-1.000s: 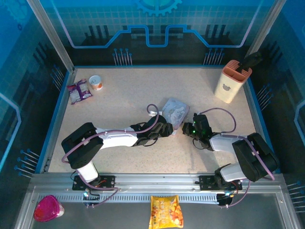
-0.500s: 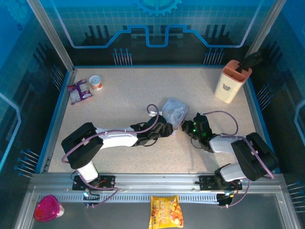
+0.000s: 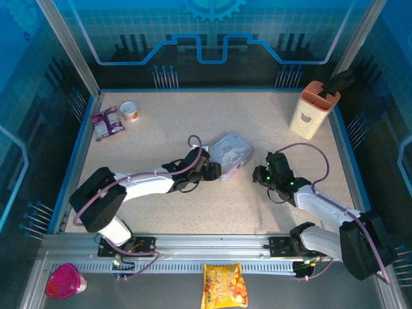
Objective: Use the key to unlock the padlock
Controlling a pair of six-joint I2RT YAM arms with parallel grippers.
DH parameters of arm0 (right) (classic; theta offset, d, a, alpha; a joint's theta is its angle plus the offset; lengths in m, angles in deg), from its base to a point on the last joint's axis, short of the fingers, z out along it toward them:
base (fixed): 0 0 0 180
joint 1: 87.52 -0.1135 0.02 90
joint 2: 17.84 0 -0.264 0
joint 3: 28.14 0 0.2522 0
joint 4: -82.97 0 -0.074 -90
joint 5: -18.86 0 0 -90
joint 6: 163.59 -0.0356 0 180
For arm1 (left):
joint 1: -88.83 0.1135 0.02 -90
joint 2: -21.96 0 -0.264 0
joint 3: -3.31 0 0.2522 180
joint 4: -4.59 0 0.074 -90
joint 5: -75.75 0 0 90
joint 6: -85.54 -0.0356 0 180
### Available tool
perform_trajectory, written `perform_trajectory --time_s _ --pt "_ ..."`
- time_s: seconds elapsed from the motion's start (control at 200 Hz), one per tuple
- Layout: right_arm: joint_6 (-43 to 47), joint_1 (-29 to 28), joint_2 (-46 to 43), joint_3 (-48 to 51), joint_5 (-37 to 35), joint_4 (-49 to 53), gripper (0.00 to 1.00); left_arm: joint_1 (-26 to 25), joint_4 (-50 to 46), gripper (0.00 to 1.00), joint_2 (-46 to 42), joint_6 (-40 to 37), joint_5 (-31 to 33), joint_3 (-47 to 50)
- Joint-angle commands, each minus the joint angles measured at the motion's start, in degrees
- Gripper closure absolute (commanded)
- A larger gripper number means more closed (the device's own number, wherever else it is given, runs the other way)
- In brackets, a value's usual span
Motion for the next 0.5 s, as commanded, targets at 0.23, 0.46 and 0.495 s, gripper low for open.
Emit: perform_trajectory --time_s 0.23,0.46,0.495 --pt "6.2 -3.9 -2.0 -1.2 5.9 13.7 1.0 7.0 -2.2 0.45 -18.8 -10.2 1.2 11.9" --pt "5.3 -6.2 0.2 1.2 6.5 11.4 1.0 11.1 -3.1 0.38 -37.6 -13.4 9.3 21.9" --pt "5.2 -6.5 0.6 1.3 6.6 11.2 0.99 11.7 -3.7 0.37 -40.0 -13.8 10.0 22.9"
